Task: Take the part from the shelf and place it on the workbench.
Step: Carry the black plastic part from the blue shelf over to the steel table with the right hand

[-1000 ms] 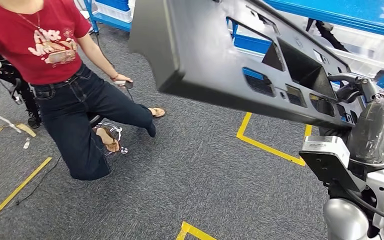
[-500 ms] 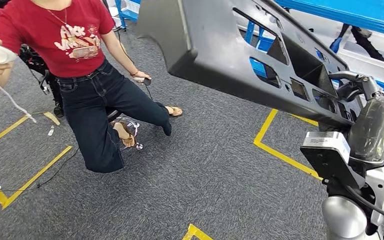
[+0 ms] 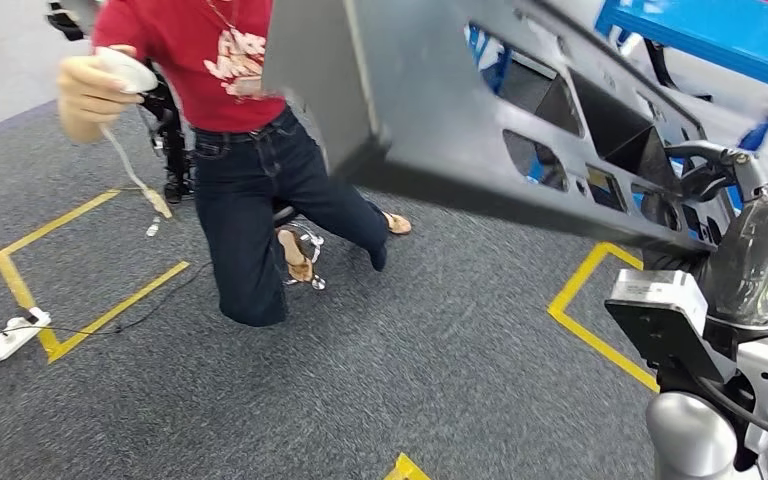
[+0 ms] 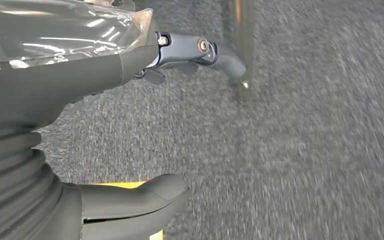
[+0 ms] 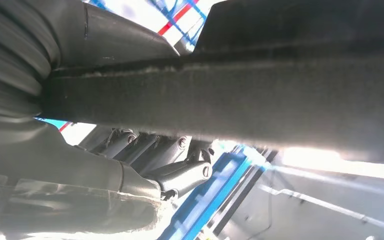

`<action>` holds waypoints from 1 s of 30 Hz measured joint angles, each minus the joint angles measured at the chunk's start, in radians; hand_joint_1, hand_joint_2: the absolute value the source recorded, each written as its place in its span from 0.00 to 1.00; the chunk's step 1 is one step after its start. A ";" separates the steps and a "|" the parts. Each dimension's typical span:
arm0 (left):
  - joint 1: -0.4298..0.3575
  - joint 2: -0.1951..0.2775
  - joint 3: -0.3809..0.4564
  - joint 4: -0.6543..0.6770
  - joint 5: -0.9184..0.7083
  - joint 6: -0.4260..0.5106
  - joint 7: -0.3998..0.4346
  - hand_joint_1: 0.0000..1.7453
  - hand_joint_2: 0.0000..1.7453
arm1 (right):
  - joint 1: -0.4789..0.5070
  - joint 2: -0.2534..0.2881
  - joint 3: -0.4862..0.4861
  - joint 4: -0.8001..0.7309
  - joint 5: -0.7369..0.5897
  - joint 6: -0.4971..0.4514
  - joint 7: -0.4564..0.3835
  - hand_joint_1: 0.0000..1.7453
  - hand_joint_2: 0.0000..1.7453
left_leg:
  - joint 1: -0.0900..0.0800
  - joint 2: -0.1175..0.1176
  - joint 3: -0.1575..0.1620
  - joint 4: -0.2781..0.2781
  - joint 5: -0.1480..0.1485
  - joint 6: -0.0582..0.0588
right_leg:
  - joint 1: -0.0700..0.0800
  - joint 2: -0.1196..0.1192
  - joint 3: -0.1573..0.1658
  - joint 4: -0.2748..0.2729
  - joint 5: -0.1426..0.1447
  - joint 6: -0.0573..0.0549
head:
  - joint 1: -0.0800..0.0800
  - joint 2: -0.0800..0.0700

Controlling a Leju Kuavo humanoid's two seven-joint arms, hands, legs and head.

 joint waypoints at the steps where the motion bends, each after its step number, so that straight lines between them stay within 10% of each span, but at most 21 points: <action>1: 0.001 0.000 0.000 0.000 0.004 0.007 0.005 0.00 1.00 | 0.000 -0.001 0.000 0.002 -0.002 0.000 -0.002 1.00 1.00 | -0.001 -0.013 0.000 0.000 0.000 0.001 | 0.000 0.007 -0.031 0.058 -0.018 0.000 | 0.000 0.000; 3: 0.005 -0.002 0.000 0.000 0.011 0.014 0.010 0.00 1.00 | 0.000 -0.002 0.000 0.006 -0.004 -0.001 -0.003 1.00 1.00 | -0.002 -0.041 0.001 0.001 0.000 0.001 | 0.001 0.012 -0.047 0.070 -0.006 0.011 | 0.000 0.000; 6: 0.009 -0.004 0.001 0.000 0.013 0.016 0.012 0.00 1.00 | -0.003 -0.003 0.000 0.008 -0.005 -0.001 -0.004 1.00 1.00 | -0.003 -0.082 0.004 0.004 -0.003 -0.004 | -0.003 0.047 0.039 -0.133 0.086 0.029 | 0.000 0.000; 10: 0.016 -0.005 0.001 0.001 0.013 0.016 0.012 0.00 1.00 | -0.008 -0.004 0.000 0.011 -0.005 -0.002 -0.004 1.00 1.00 | -0.003 -0.117 -0.004 0.005 -0.003 -0.021 | 0.000 0.048 0.077 -0.207 0.114 0.008 | -0.001 0.000; 13: 0.019 -0.005 0.001 0.001 0.014 0.017 0.013 0.00 1.00 | -0.015 -0.002 0.001 0.012 -0.005 -0.002 -0.005 1.00 1.00 | -0.003 -0.065 -0.031 0.062 -0.039 -0.036 | -0.007 0.020 0.084 -0.214 0.117 -0.013 | -0.003 0.000; 17: 0.018 -0.007 0.001 0.001 0.014 0.016 0.013 0.00 1.00 | -0.015 -0.001 0.002 0.013 -0.005 -0.003 -0.005 1.00 1.00 | 0.007 0.003 -0.151 0.289 -0.131 -0.051 | -0.001 -0.024 0.088 -0.215 0.111 -0.027 | -0.006 0.000; 23: 0.016 -0.009 0.001 0.001 0.014 0.016 0.014 0.00 1.00 | -0.017 0.000 0.002 0.014 -0.005 -0.003 -0.005 1.00 1.00 | 0.008 0.078 -0.019 0.027 -0.006 -0.045 | 0.009 -0.080 0.103 -0.213 0.095 -0.009 | -0.004 0.000; 26: 0.016 -0.008 0.001 0.001 0.014 0.016 0.014 0.00 1.00 | -0.020 0.000 0.003 0.014 -0.005 -0.003 -0.005 1.00 1.00 | 0.001 0.053 -0.015 0.014 -0.005 -0.026 | 0.009 -0.101 0.111 -0.216 0.088 0.009 | -0.003 0.000; 30: 0.013 -0.006 0.001 0.001 0.014 0.017 0.014 0.00 1.00 | -0.018 -0.003 0.002 0.014 -0.005 -0.005 -0.006 1.00 1.00 | 0.004 0.009 -0.004 0.001 0.006 -0.003 | 0.002 -0.004 0.038 -0.056 0.011 0.005 | 0.000 0.000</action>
